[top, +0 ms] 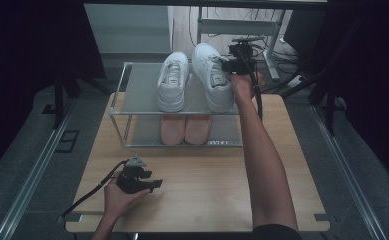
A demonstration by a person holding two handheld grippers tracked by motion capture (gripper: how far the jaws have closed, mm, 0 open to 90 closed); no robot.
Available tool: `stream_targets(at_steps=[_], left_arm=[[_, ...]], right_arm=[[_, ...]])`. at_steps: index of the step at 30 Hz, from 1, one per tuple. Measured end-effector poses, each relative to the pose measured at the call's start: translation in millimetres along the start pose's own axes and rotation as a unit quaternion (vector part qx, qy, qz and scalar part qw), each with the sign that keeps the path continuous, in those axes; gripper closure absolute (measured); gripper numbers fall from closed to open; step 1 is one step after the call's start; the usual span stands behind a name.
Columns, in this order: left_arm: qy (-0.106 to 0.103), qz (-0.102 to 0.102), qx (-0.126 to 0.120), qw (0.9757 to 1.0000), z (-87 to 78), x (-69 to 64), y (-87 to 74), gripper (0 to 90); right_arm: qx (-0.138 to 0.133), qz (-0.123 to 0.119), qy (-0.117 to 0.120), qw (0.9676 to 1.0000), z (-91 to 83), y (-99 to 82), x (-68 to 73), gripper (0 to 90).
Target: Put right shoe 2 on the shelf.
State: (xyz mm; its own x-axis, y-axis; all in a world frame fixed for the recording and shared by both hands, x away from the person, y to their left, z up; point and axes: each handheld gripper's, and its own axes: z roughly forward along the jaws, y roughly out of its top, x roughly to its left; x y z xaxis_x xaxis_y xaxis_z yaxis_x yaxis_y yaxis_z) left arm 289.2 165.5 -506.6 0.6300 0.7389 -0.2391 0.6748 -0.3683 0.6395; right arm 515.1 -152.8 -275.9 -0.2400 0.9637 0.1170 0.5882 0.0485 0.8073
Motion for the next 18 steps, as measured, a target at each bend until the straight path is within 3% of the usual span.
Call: stream_targets(at_steps=[11, 18], left_arm=[[-0.001, 0.001, 0.005, 1.0, 2.6, -0.2, -0.2, 40.9], [-0.002, 0.002, 0.008, 1.0, 3.9, -0.4, -0.5, 41.0]], right_arm=[[0.03, 0.011, -0.021, 0.9993, 27.7, 1.0, 2.2, 80.9], [0.036, 0.018, -0.02, 0.999, 38.3, 1.7, 7.9, 78.8]])
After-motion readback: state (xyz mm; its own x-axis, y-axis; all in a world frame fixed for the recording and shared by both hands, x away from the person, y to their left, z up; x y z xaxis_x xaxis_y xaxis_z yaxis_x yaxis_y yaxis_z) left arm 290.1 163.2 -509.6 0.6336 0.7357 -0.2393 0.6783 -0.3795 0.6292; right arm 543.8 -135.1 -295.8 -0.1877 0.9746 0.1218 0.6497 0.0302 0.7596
